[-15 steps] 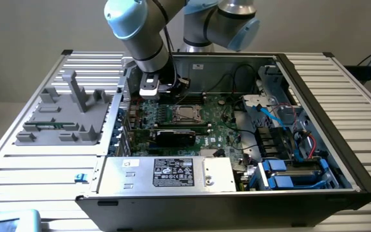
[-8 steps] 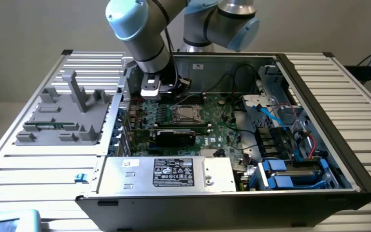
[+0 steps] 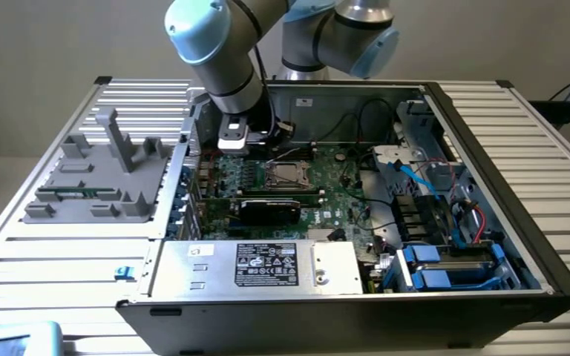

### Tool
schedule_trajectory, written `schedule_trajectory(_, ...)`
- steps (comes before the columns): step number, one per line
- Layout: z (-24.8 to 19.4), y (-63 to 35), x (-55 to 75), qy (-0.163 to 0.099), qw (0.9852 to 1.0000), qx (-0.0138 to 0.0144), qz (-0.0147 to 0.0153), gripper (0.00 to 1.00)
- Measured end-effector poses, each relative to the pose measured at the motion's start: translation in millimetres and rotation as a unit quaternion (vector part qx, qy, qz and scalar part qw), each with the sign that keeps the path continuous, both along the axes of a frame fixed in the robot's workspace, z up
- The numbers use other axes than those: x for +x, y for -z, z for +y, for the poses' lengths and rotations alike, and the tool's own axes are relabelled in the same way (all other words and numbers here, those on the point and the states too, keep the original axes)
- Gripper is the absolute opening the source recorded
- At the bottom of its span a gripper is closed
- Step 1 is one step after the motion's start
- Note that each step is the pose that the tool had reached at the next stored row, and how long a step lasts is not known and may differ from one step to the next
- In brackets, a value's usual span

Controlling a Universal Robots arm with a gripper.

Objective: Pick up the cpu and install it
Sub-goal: 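Install the first cpu locking lever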

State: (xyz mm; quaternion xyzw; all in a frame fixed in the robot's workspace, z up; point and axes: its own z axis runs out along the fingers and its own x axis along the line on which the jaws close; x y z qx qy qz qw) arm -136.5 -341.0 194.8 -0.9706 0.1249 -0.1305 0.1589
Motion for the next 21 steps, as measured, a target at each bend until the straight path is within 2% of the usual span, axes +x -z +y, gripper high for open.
schedule_trajectory(21, 0.0, 7.0, 7.0, 0.000, 1.0000, -0.0007, -0.0002, 0.11)
